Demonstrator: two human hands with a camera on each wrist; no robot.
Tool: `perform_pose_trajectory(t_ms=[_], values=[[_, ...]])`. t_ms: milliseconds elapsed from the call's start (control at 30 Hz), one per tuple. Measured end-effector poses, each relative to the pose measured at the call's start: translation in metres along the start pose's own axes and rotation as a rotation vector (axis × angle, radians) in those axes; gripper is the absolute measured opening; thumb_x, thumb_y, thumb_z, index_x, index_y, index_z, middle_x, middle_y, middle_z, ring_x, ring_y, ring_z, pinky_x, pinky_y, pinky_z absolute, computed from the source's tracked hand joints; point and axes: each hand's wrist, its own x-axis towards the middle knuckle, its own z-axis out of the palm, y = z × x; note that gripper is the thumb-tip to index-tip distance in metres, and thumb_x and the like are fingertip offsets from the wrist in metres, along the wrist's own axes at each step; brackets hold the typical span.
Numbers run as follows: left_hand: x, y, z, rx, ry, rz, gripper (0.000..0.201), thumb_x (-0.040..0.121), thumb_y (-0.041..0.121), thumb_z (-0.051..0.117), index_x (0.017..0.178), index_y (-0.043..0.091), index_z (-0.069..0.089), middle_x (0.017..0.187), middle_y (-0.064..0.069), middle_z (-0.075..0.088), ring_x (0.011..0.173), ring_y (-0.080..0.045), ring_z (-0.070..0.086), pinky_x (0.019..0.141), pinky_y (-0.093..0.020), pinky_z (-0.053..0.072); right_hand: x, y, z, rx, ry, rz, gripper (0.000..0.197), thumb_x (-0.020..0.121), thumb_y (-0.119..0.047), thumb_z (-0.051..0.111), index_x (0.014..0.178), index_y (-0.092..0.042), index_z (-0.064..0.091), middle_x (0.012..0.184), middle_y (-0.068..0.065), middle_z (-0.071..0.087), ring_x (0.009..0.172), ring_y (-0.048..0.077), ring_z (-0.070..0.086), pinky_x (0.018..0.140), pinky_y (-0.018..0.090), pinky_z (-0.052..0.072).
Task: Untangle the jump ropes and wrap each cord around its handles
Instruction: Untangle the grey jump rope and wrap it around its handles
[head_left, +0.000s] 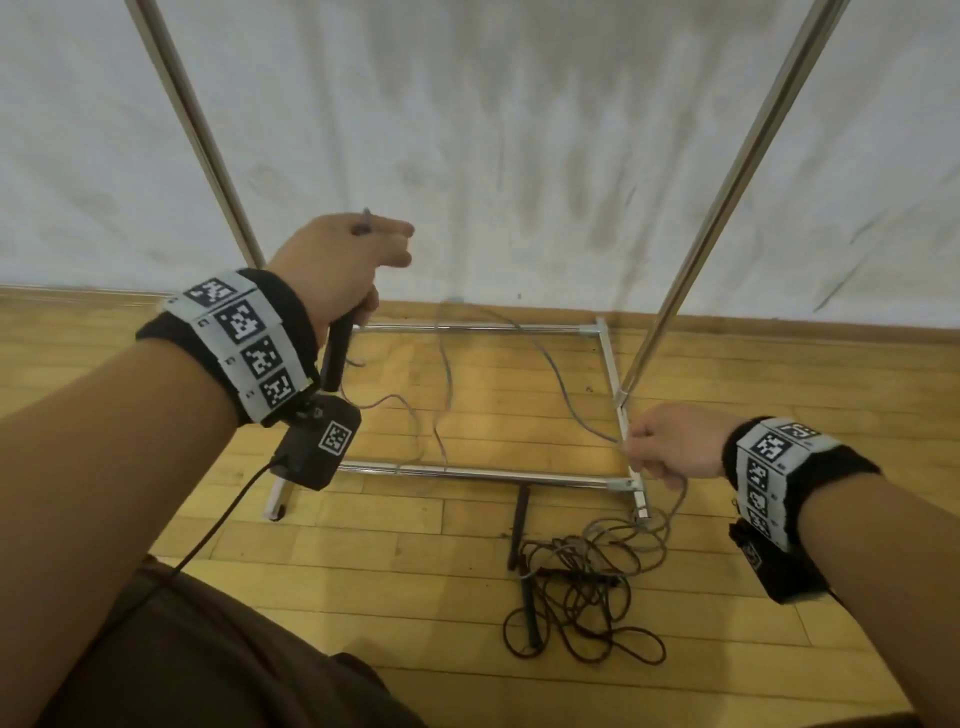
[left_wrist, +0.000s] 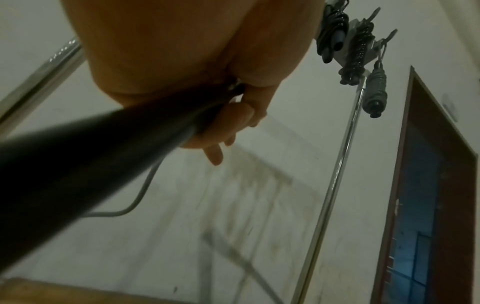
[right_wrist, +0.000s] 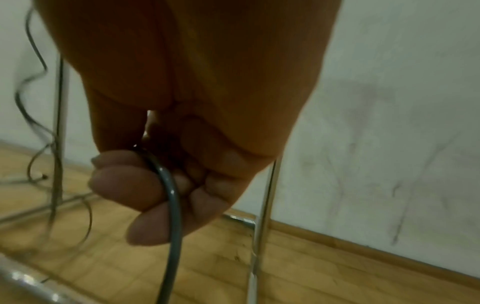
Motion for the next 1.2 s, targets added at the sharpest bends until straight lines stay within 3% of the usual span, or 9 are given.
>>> perform_pose_trajectory(t_ms=[167, 267, 367, 467, 600, 700, 833, 1033, 1200], values=[[-0.012, 0.001, 0.021, 0.097, -0.3, 0.068, 0.019, 0.096, 0.027, 0.069, 0.112, 0.029, 0.079, 0.112, 0.004, 0.081, 0.048, -0.012, 0.051, 0.044, -0.025, 0.047, -0.017, -0.053, -0.024, 0.103, 0.096, -0.214, 0.035, 0.104, -0.041, 0.051, 0.087, -0.018, 0.071, 0.061, -0.004, 0.061, 0.057, 0.013, 0.06, 0.072, 0.036, 0.056], [-0.025, 0.005, 0.039, 0.146, -0.494, 0.14, 0.022, 0.103, 0.017, 0.066, 0.12, 0.026, 0.075, 0.116, 0.009, 0.08, 0.049, -0.012, 0.051, 0.047, -0.026, 0.047, -0.036, -0.084, -0.035, 0.23, 0.148, -0.362, 0.034, 0.104, -0.037, 0.054, 0.083, -0.015, 0.07, 0.055, -0.008, 0.055, 0.054, 0.011, 0.057, 0.067, 0.031, 0.054], [-0.037, 0.009, 0.049, 0.165, -0.666, 0.18, 0.02, 0.102, 0.018, 0.067, 0.118, 0.027, 0.075, 0.087, 0.011, 0.08, 0.045, -0.01, 0.053, 0.047, -0.022, 0.046, -0.055, -0.101, -0.044, 0.357, 0.217, -0.478, 0.032, 0.104, -0.031, 0.056, 0.081, -0.013, 0.07, 0.053, -0.006, 0.054, 0.053, 0.013, 0.056, 0.062, 0.03, 0.052], [-0.047, 0.014, 0.055, 0.138, -0.743, 0.204, 0.01, 0.097, 0.033, 0.069, 0.1, 0.028, 0.078, 0.082, 0.006, 0.078, 0.044, -0.01, 0.052, 0.045, -0.021, 0.044, -0.064, -0.107, -0.05, 0.47, 0.283, -0.519, 0.031, 0.104, -0.025, 0.056, 0.08, -0.009, 0.069, 0.053, -0.002, 0.052, 0.051, 0.014, 0.051, 0.059, 0.03, 0.049], [-0.044, 0.025, 0.057, 0.007, -0.636, 0.257, 0.025, 0.098, 0.039, 0.069, 0.077, 0.025, 0.071, 0.059, 0.006, 0.053, 0.042, -0.012, 0.038, 0.041, -0.025, 0.031, -0.067, -0.108, -0.049, 0.594, 0.282, -0.576, 0.031, 0.104, -0.025, 0.055, 0.079, -0.011, 0.068, 0.057, 0.002, 0.05, 0.054, 0.017, 0.049, 0.058, 0.027, 0.05], [-0.038, 0.033, 0.048, -0.139, -0.539, 0.27, 0.026, 0.093, 0.039, 0.072, 0.072, 0.025, 0.069, 0.061, 0.003, 0.049, 0.044, -0.012, 0.034, 0.041, -0.023, 0.029, -0.064, -0.105, -0.047, 0.666, 0.269, -0.591, 0.026, 0.105, -0.02, 0.053, 0.087, -0.007, 0.068, 0.064, 0.003, 0.054, 0.06, 0.02, 0.053, 0.065, 0.034, 0.054], [-0.031, 0.039, 0.036, -0.289, -0.395, 0.278, 0.03, 0.099, 0.03, 0.067, 0.069, 0.026, 0.068, 0.065, 0.002, 0.049, 0.046, -0.012, 0.033, 0.041, -0.022, 0.03, -0.053, -0.091, -0.041, 0.654, 0.268, -0.565, 0.023, 0.105, -0.015, 0.053, 0.089, -0.006, 0.066, 0.065, 0.003, 0.057, 0.061, 0.019, 0.056, 0.066, 0.03, 0.056], [-0.02, 0.048, 0.011, -0.532, -0.133, 0.196, 0.032, 0.101, 0.026, 0.064, 0.069, 0.022, 0.063, 0.063, 0.004, 0.044, 0.047, -0.011, 0.03, 0.041, -0.024, 0.027, -0.028, -0.053, -0.022, 0.593, 0.201, -0.348, 0.02, 0.104, -0.014, 0.055, 0.091, -0.003, 0.065, 0.07, 0.008, 0.058, 0.062, 0.02, 0.058, 0.068, 0.035, 0.055], [-0.018, 0.046, 0.003, -0.483, 0.065, 0.126, 0.037, 0.102, 0.021, 0.062, 0.065, 0.022, 0.059, 0.061, 0.005, 0.043, 0.047, -0.009, 0.028, 0.041, -0.022, 0.025, -0.016, -0.021, -0.001, 0.446, 0.048, -0.151, 0.027, 0.105, -0.026, 0.054, 0.1, -0.004, 0.068, 0.079, 0.006, 0.067, 0.071, 0.015, 0.069, 0.071, 0.022, 0.06]])
